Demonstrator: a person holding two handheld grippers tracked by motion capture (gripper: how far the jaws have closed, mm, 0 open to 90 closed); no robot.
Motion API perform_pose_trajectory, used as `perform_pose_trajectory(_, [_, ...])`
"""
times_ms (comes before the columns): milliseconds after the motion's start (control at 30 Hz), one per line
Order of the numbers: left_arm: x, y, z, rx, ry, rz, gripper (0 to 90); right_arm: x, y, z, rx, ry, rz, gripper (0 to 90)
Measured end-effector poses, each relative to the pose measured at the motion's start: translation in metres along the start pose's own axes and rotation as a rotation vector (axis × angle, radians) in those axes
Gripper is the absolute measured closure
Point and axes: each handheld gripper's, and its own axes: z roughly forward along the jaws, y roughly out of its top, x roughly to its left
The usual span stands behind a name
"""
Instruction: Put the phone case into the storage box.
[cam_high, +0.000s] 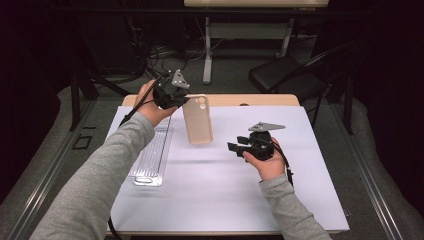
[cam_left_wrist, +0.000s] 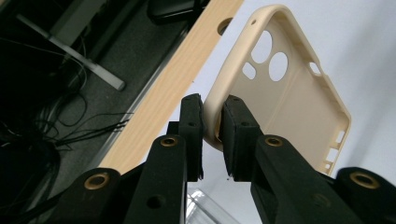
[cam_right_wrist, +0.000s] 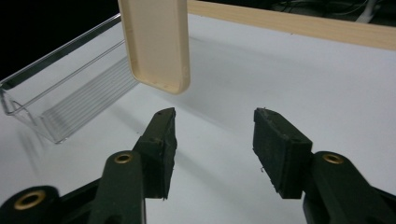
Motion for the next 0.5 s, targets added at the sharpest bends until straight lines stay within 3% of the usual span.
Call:
perform_pose_trajectory(167, [0.007, -0.004, -0.005, -0.009, 0.006, -0.005, 79.9, 0.002, -0.001, -0.001, 0.015, -0.032, -0.014, 46.8])
perform_pose_trajectory(333, [0.014, -0.011, -0.008, -0.009, 0.011, 0.006, 79.8, 0.004, -0.004, 0.002, 0.049, -0.036, -0.007, 46.3])
perform_pose_trajectory(500, [0.022, -0.016, -0.012, -0.025, 0.026, 0.012, 79.8, 0.006, -0.004, 0.001, 0.036, -0.072, -0.017, 41.3])
